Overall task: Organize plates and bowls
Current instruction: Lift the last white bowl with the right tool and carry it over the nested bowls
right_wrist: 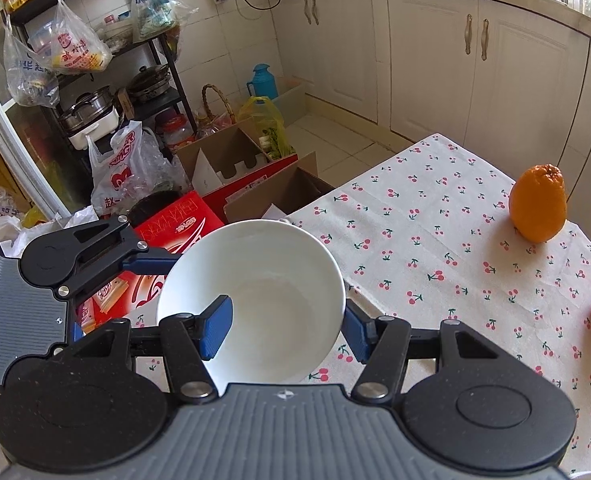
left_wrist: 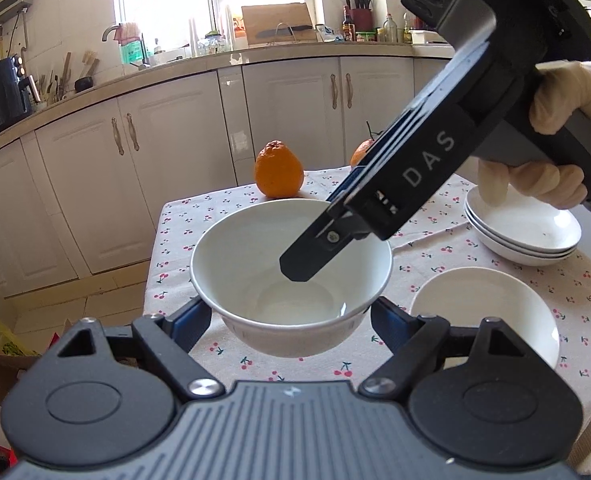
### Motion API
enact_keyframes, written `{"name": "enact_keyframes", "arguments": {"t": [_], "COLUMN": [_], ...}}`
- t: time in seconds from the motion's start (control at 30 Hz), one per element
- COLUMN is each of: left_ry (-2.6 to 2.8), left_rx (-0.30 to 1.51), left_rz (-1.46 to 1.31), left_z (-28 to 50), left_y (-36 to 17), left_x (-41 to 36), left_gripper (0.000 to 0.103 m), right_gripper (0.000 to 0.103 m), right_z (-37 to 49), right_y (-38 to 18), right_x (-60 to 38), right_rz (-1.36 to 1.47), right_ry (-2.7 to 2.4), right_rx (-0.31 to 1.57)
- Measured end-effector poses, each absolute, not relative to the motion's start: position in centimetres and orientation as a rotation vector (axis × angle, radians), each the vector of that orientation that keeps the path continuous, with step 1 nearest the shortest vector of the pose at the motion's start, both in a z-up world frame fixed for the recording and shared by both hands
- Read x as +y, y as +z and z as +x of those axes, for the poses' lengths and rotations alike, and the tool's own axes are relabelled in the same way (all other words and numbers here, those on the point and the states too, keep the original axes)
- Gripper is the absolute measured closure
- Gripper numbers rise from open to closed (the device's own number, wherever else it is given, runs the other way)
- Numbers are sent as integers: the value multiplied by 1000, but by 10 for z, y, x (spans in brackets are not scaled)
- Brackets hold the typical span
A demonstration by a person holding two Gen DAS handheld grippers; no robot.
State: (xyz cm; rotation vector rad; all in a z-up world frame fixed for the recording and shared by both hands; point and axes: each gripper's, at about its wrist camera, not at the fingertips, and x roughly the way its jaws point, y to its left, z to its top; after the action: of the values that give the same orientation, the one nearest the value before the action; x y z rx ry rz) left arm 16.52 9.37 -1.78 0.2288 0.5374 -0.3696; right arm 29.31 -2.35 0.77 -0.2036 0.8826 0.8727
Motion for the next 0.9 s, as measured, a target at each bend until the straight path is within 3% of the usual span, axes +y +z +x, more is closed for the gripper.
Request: {"name": "enact_keyframes", "arguments": {"t": [0.9], "left_ry": [-484], "left_rx": [524], "left_rz": [222], "left_z": [109], "left_y": [-7], "left_x": [52], "left_gripper": [17], "right_gripper": [38], "right_z": [209], "right_y": [17], "right_x": [-88], "right_rz": [-181], "right_ry": [814], "right_rx": [839]}}
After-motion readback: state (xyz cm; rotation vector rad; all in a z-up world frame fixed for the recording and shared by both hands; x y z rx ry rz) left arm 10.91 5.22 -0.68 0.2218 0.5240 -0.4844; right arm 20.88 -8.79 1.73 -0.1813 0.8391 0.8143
